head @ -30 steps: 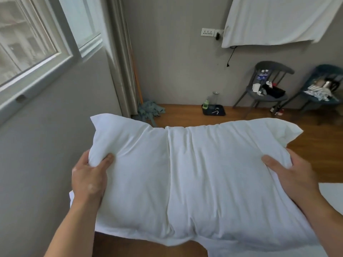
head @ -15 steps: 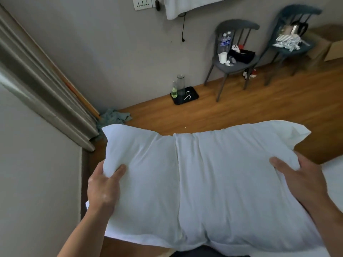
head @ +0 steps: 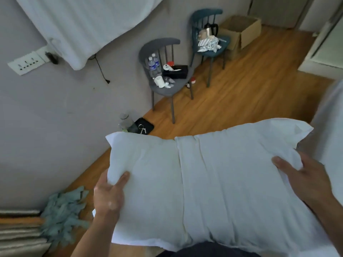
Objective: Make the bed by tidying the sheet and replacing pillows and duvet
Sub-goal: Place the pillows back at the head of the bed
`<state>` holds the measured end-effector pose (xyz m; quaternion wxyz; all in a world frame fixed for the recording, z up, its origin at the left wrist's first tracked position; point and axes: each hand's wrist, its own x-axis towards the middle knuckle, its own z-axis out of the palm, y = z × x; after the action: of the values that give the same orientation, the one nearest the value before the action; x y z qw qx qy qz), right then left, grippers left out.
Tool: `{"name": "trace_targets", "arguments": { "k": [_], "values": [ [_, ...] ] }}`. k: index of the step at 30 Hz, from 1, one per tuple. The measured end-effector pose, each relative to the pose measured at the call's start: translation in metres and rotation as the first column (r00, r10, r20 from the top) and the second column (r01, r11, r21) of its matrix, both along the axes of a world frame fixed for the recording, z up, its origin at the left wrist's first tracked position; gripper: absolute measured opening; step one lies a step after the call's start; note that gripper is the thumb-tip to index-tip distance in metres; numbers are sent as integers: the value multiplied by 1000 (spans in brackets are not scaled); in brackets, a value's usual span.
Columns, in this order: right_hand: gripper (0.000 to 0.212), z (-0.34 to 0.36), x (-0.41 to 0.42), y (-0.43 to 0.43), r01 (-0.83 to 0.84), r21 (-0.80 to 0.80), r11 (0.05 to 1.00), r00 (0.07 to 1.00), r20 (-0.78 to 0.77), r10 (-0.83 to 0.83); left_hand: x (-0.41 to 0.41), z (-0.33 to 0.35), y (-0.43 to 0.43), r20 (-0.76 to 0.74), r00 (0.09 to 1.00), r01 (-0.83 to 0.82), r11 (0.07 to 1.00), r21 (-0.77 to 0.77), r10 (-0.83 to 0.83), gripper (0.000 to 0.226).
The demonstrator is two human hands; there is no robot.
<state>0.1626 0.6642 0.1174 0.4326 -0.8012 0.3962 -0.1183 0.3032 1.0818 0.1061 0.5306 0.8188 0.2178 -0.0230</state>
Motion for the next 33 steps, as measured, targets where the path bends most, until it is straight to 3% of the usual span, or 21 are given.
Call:
{"name": "trace_targets", "arguments": {
  "k": [5, 7, 11, 17, 28, 33],
  "values": [
    [31, 4, 52, -28, 206, -46, 977, 978, 31, -205, 163, 10, -77, -21, 957, 289, 956, 55, -288, 34],
    [22, 4, 67, -44, 296, -20, 955, 954, 54, -295, 217, 13, -121, -5, 915, 402, 912, 84, -403, 43],
    [14, -5, 112, -96, 445, 7, 895, 892, 82, -444, 315, 9, -221, 13, 841, 534, 834, 142, -541, 48],
    [13, -17, 210, -226, 526, 5, 851, 846, 104, -523, 439, -1, -390, 36, 768, 628, 762, 159, -640, 46],
    [30, 0, 380, -485, 609, -33, 793, 786, 157, -598, 625, 11, -677, 124, 710, 675, 720, 160, -693, 33],
    [25, -10, 454, -608, 679, -51, 732, 730, 148, -667, 718, -7, -838, 99, 636, 748, 643, 162, -765, 50]
  ]
}}
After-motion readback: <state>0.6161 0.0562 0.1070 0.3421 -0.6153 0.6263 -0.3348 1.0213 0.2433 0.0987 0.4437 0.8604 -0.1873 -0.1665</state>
